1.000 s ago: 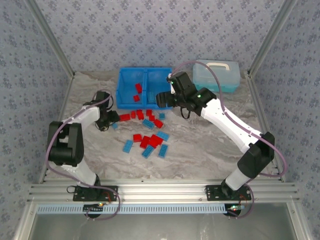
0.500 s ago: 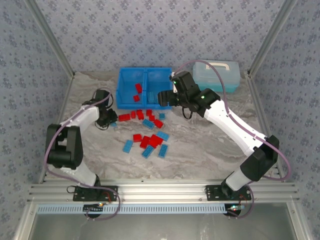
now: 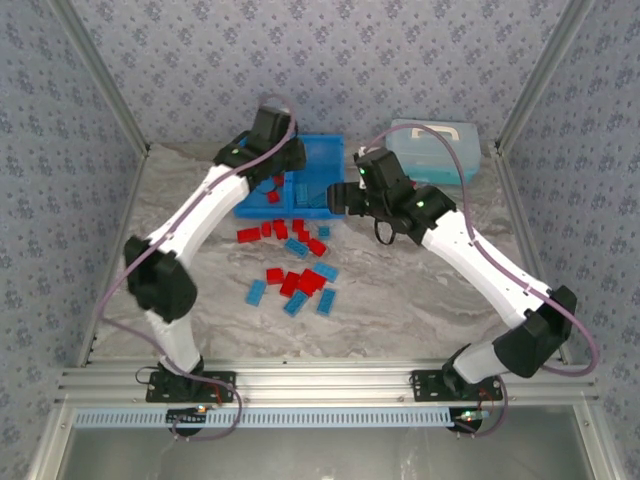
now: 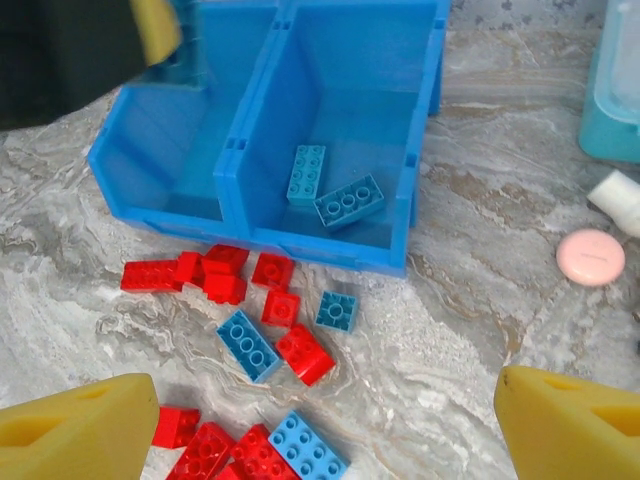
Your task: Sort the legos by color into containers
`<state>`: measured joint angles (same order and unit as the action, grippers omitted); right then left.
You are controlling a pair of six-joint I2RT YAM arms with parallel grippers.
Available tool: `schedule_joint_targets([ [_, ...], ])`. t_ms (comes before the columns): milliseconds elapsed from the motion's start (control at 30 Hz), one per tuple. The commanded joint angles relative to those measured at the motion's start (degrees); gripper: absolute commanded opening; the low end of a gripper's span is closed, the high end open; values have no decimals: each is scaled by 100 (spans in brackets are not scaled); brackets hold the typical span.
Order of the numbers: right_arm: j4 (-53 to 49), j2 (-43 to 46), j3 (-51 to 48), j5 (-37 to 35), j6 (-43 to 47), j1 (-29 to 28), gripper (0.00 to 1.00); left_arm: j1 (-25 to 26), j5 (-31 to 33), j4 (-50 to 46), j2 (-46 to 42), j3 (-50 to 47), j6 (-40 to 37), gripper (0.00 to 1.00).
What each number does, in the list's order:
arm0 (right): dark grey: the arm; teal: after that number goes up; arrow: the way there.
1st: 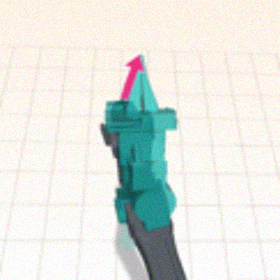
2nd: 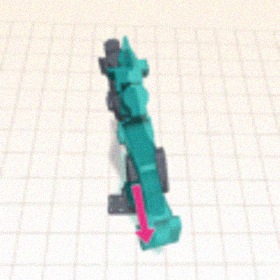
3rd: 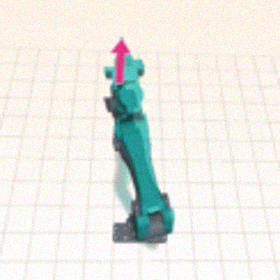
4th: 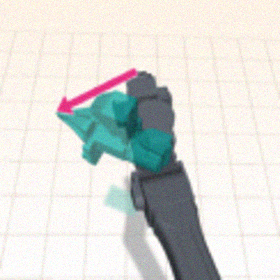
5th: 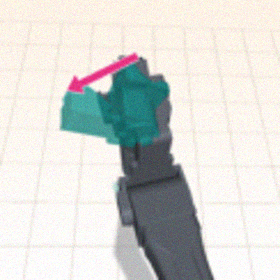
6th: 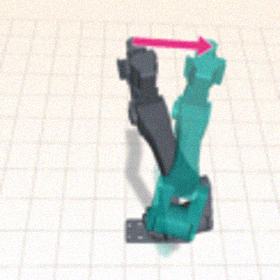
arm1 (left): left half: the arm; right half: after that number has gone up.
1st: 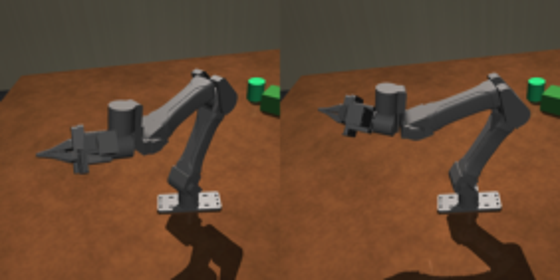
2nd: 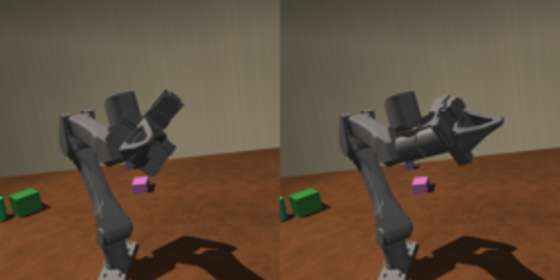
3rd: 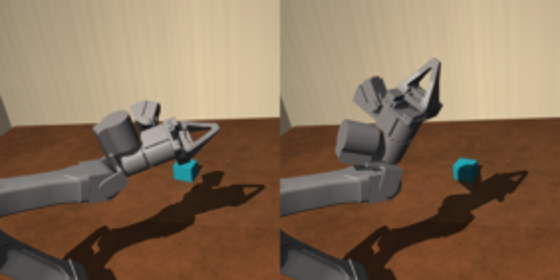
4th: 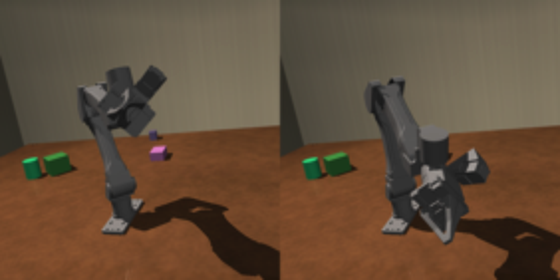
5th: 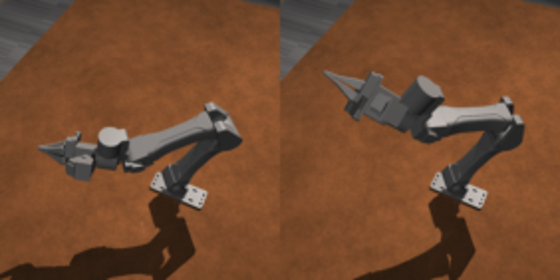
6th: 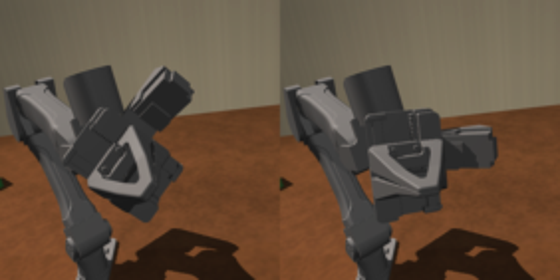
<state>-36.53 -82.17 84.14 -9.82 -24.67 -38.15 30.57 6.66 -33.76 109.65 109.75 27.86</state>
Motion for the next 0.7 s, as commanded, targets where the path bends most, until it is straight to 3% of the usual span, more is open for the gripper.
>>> schedule_joint_targets([
  [0, -12, 367, -256, -193, -261, 47, 90, 82, 116, -450, 949, 969, -284, 21],
  [200, -113, 727, -518, -261, -366, 107, 90, 177, 326, -996, 2530, 2821, -468, 23],
  [333, -130, 867, -622, -301, -409, 140, 91, 172, 436, -1109, 3128, 3365, -527, 29],
  [467, -125, 882, -670, -275, -417, 158, 91, 179, 262, -1143, 3207, 3496, -461, 41],
  [667, -109, 774, -785, -170, -403, 217, 92, 188, 149, -1187, 2659, 3484, -530, 58],
])
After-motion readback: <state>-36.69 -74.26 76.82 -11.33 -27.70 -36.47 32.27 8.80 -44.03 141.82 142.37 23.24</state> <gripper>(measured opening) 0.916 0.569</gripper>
